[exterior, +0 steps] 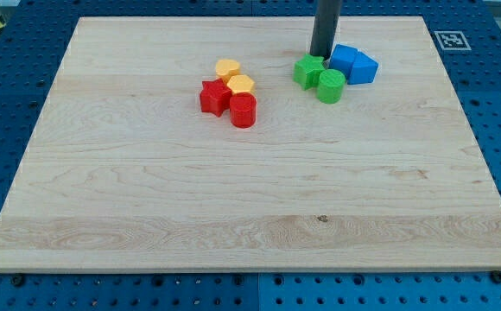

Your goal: Push the blue blocks towards center right side of board

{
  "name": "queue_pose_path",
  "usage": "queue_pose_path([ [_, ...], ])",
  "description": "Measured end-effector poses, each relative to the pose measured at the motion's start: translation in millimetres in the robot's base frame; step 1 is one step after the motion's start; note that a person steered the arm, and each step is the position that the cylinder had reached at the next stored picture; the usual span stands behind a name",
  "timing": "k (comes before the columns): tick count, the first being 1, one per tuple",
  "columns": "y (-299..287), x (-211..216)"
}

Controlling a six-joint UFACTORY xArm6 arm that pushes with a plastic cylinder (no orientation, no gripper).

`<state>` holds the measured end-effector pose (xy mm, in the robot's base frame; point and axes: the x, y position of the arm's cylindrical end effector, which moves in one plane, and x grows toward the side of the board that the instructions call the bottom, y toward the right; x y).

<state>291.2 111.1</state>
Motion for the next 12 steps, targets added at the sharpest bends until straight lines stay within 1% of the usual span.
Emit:
queue_pose_path([
  [2, 11, 20],
  [4, 17, 20],
  [7, 41, 19],
  [9, 77, 21],
  [10, 80, 38],
  [11, 81, 65],
  [12, 91, 66],
])
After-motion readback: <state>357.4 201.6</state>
